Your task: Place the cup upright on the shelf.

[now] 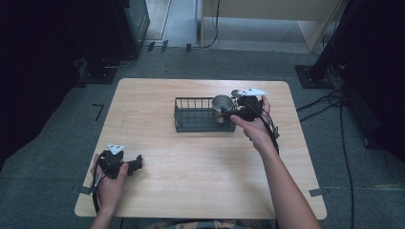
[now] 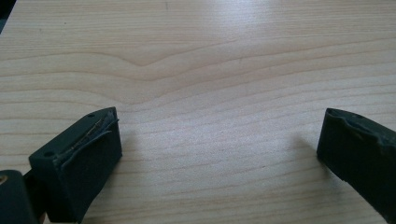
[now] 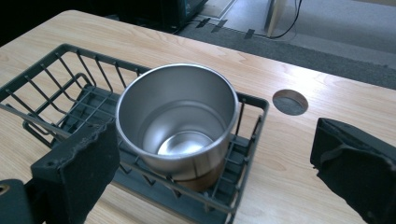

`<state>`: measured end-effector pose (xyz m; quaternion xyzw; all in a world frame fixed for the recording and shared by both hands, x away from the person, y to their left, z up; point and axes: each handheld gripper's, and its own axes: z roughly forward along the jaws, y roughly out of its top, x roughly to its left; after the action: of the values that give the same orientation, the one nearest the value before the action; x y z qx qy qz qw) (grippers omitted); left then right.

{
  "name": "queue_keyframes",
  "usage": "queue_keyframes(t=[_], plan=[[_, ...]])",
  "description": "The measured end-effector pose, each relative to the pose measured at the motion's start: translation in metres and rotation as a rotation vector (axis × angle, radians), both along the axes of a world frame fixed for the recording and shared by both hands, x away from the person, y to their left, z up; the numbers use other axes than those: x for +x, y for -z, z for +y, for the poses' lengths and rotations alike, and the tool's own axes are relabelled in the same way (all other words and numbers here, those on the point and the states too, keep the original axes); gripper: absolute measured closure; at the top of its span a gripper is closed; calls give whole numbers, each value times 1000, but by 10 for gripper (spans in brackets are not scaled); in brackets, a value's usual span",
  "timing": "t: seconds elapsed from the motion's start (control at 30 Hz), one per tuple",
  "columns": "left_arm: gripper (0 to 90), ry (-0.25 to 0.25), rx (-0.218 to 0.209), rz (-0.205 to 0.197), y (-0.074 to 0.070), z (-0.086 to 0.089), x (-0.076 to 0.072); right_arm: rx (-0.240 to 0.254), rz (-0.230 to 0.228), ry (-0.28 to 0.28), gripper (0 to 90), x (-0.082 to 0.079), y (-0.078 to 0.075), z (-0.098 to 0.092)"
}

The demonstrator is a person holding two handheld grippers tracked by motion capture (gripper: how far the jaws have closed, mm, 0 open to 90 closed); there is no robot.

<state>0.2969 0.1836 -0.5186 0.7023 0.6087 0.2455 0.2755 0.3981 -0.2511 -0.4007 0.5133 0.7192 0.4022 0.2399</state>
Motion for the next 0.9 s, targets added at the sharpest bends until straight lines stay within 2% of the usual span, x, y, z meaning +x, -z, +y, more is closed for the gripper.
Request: queue_keyframes(t=[0.5, 0.9], plan=[[1, 0, 0, 0, 0, 0, 0, 3, -4, 25, 15, -21, 0, -21], [1, 0, 0, -1, 0, 0, 0, 7, 1, 45, 15, -40, 8, -39]])
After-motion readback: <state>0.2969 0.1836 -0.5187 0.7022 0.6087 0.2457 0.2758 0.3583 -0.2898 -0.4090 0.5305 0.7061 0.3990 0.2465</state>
